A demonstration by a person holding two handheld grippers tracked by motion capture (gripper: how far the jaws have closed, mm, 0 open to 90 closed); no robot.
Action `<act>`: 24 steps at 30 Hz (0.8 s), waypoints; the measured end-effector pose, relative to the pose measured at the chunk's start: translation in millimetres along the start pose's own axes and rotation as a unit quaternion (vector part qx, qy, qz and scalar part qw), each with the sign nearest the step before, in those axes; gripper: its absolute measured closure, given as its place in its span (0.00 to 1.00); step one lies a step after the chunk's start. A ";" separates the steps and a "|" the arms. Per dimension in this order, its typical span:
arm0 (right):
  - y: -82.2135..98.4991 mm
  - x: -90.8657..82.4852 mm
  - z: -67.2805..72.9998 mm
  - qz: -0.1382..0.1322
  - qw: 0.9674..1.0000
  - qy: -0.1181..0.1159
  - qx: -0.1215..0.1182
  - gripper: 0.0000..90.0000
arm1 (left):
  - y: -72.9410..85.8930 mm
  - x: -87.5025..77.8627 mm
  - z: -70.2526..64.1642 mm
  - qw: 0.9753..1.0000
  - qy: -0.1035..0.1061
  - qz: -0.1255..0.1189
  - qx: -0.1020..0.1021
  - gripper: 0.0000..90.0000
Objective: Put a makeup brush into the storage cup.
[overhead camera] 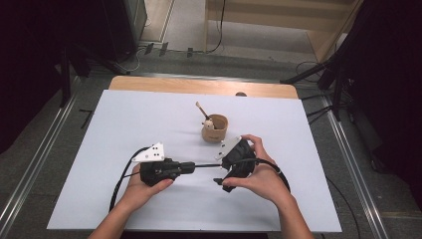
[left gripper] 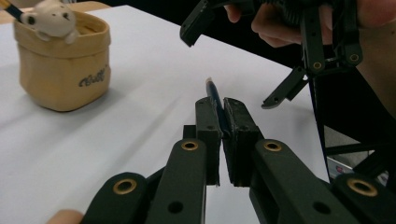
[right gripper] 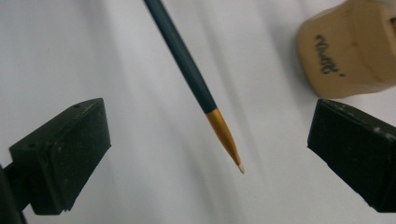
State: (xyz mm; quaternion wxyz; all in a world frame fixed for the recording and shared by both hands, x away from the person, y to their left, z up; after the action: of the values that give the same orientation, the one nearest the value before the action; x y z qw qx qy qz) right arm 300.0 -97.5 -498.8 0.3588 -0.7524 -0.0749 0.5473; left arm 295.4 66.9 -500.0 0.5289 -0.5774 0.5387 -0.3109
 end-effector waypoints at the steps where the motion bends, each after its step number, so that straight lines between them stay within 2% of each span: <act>1: -0.4 -0.6 -1.4 -0.009 1.000 0.007 0.011 0.00 | -0.6 -1.1 1.5 1.000 -0.004 -0.004 0.000 0.96; 6: -1.3 0.4 -4.8 -0.040 0.997 0.011 0.063 0.00 | -4.9 -6.5 5.8 1.000 -0.018 -0.019 -0.002 0.96; 7: -1.1 0.9 -6.0 -0.044 0.996 0.019 0.069 0.00 | -6.0 -7.3 6.6 0.999 -0.021 -0.024 -0.003 0.96; 10: 0.3 1.9 -5.8 -0.050 0.995 0.019 0.083 0.00 | -7.8 -10.0 9.4 0.999 -0.031 -0.031 -0.002 0.96; 12: -0.2 2.2 -4.9 -0.063 0.992 0.018 0.104 0.00 | -8.5 -12.0 11.6 0.999 -0.038 -0.035 -0.004 0.96; 14: 0.4 2.4 -3.8 -0.069 0.991 0.013 0.117 0.00 | -9.8 -13.6 13.0 0.998 -0.042 -0.039 -0.005 0.96; 16: 0.9 2.4 -5.5 -0.077 0.989 0.022 0.121 0.00 | -11.1 -15.5 14.2 0.998 -0.045 -0.044 -0.005 0.96; 20: 0.8 3.1 -6.2 -0.099 0.983 0.020 0.154 0.00 | -13.1 -18.5 16.2 0.997 -0.051 -0.050 -0.005 0.96; 22: 1.2 4.5 -7.9 -0.107 0.980 0.028 0.168 0.00 | -14.1 -19.9 17.5 0.997 -0.056 -0.054 -0.004 0.96; 24: 2.0 6.4 -9.0 -0.108 0.978 0.039 0.176 0.00 | -15.1 -21.5 18.5 0.996 -0.060 -0.058 -0.005 0.96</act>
State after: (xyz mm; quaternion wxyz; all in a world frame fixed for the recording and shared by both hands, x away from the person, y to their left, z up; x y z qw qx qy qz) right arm 309.8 -99.9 -503.7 0.5452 -0.6854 -0.0441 0.4806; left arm 312.1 90.3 -485.8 0.5389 -0.6278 0.4730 -0.3028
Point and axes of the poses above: each handheld gripper's, and its own axes: x roughly forward along the jaws, y roughly out of its underside, z roughly to its left, the point moved 8 cm from there along x, roughly forward along the jaws, and after that the axes turned 9 degrees about -z, right-handed, at the moved point
